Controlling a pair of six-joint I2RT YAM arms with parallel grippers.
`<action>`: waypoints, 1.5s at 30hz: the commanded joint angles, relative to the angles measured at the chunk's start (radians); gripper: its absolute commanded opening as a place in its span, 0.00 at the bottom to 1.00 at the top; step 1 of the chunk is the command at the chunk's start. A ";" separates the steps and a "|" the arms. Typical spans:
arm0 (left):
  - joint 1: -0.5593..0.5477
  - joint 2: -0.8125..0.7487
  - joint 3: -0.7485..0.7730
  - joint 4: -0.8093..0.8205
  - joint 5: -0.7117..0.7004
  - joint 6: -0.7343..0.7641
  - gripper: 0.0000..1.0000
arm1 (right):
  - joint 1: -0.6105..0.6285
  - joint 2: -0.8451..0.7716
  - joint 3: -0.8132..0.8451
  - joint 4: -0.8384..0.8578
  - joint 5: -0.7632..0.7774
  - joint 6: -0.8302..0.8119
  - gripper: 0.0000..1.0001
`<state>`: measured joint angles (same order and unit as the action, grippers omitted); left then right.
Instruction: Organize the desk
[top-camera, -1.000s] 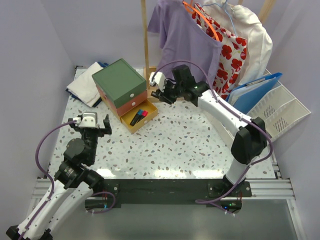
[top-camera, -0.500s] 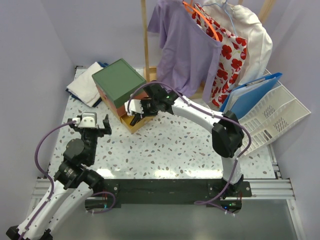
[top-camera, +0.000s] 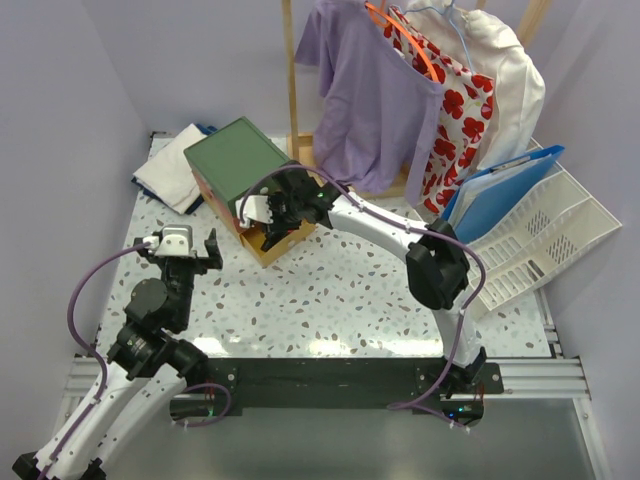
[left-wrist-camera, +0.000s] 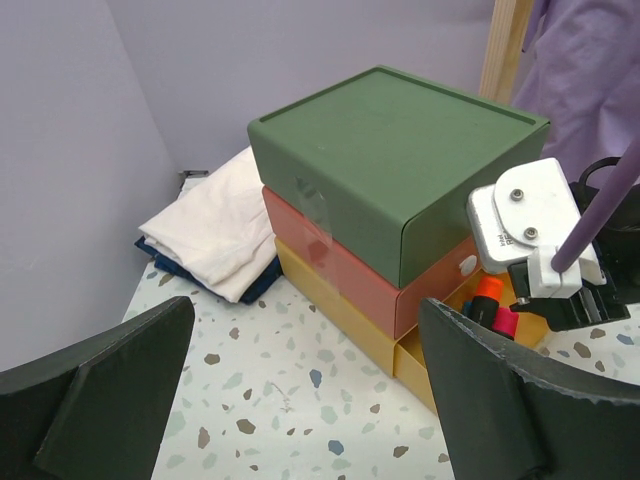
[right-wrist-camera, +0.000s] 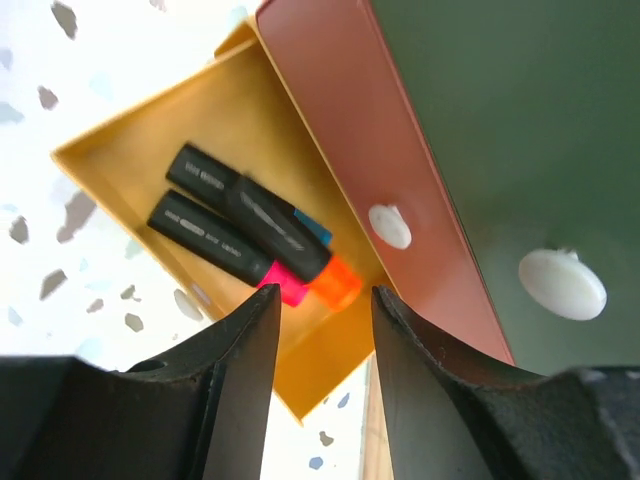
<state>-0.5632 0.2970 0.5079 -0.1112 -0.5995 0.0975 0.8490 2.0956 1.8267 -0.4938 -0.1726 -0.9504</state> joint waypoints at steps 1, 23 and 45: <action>0.003 -0.004 -0.009 0.062 -0.005 0.008 1.00 | 0.005 -0.029 0.025 0.043 0.012 0.081 0.46; 0.003 0.083 -0.020 0.076 0.159 0.011 1.00 | -0.210 -0.334 -0.176 -0.373 -0.297 0.377 0.50; 0.003 0.471 0.170 -0.102 0.571 -0.090 0.81 | -0.395 -0.730 -0.595 -0.146 -0.380 0.283 0.54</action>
<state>-0.5632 0.6796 0.5716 -0.1482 -0.1802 0.0624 0.4637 1.4063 1.2613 -0.7231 -0.5152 -0.6708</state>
